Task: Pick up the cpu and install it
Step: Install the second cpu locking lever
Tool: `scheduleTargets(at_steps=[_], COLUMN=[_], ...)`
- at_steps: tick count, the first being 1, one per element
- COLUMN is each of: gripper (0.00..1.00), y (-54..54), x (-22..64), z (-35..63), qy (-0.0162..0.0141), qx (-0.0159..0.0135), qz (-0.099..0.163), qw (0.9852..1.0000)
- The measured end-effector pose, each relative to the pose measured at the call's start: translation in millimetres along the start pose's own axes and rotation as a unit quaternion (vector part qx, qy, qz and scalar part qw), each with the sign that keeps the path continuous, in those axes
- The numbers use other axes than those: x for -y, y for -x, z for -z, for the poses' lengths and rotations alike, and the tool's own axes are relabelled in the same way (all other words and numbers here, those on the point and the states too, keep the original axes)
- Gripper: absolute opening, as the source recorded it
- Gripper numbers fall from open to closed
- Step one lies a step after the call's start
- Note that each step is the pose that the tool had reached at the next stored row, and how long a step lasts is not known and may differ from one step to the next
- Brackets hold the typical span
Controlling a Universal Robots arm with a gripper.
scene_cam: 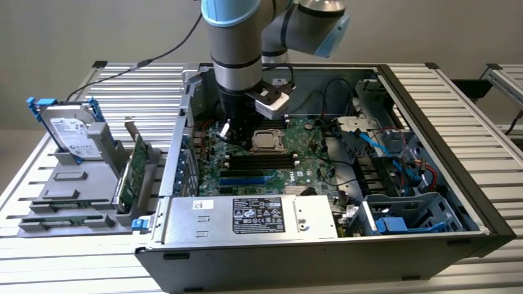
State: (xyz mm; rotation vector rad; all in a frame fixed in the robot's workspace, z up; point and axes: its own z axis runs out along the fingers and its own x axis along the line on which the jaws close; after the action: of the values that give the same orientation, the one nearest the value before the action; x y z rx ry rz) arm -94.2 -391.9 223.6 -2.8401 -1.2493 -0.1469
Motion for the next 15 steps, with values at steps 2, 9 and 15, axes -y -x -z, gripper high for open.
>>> scheduleTargets(at_steps=[2, 9, 15], gripper=[0.11, 0.11, 0.11], y=[0.2, -1.0, -2.8], x=[0.8, 4.0, 6.7], z=[-1.9, -9.9, -15.2], qy=[-0.0003, -0.0012, -0.002], qx=[-0.0001, -0.0003, -0.0006], qz=[0.002, 0.009, 0.015], qw=[1.0, 1.0, 0.9999])
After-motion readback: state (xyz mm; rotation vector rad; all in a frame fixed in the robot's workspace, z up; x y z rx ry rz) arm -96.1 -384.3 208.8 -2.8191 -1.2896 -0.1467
